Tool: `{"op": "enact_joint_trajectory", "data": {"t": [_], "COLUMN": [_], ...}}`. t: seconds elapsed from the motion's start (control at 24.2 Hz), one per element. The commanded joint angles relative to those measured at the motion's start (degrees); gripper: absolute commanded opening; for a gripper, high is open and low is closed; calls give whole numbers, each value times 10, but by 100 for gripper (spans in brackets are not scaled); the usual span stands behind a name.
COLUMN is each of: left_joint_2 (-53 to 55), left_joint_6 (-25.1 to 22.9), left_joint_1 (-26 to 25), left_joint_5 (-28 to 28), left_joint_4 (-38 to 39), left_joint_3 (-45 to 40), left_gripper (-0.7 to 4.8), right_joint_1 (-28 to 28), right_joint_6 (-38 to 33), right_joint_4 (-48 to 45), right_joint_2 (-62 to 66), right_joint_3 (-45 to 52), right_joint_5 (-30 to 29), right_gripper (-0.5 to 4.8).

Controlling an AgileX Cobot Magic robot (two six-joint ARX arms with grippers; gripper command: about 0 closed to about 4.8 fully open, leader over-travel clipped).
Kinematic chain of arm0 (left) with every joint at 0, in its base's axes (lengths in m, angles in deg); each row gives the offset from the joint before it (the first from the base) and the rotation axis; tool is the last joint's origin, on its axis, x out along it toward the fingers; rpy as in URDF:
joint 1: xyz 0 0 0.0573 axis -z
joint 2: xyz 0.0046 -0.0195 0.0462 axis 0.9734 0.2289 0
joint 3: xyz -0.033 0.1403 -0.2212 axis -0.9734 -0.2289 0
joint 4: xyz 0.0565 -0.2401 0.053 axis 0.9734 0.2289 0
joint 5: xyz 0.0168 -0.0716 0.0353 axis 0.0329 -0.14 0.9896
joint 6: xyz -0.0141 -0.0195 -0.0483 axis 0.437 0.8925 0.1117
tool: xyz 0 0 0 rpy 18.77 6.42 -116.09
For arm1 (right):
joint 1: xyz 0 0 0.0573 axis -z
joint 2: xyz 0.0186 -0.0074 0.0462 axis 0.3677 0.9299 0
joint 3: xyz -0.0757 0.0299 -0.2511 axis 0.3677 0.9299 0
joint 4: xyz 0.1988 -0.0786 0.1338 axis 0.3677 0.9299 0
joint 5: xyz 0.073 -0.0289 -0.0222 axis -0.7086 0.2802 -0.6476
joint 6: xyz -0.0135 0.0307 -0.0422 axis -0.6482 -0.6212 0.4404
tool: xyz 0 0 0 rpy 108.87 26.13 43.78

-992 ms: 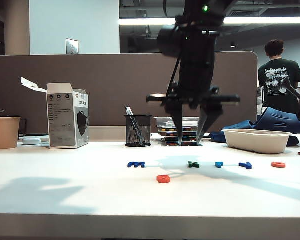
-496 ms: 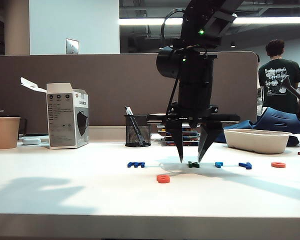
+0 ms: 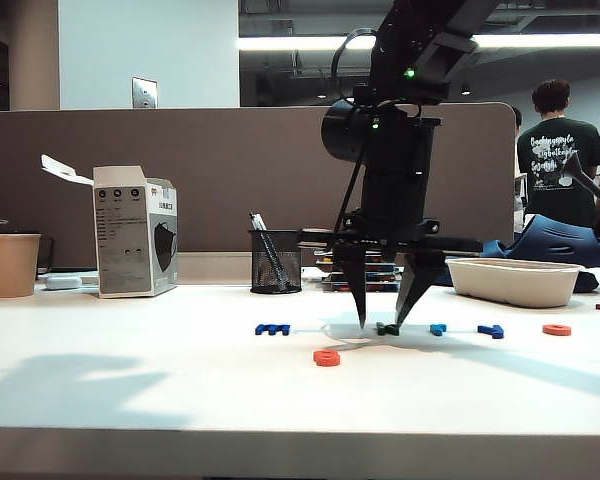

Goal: Select the appropriate letters from the row of letter magnets placed on the table to arrange into the word "sky".

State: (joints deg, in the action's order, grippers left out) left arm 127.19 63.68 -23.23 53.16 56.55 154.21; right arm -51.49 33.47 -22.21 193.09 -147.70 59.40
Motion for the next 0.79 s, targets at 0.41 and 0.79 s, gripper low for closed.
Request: {"op": "enact_joint_trajectory", "data": {"t": [0.41, 0.79], "left_joint_2": [-2, -2], "left_joint_6": [-2, -2], "left_joint_1": [0, 0], "left_joint_5": [2, 2], "left_joint_4": [-3, -3], "left_joint_3": [2, 2], "left_gripper": [-5, -5], "right_joint_1": [-1, -3], "right_joint_6": [-3, -1], "right_joint_4": [27, 52], "right_joint_2": [9, 23], "right_joint_3": [-1, -1], "right_joint_5": [-4, -4], "right_gripper": [144, 134]}}
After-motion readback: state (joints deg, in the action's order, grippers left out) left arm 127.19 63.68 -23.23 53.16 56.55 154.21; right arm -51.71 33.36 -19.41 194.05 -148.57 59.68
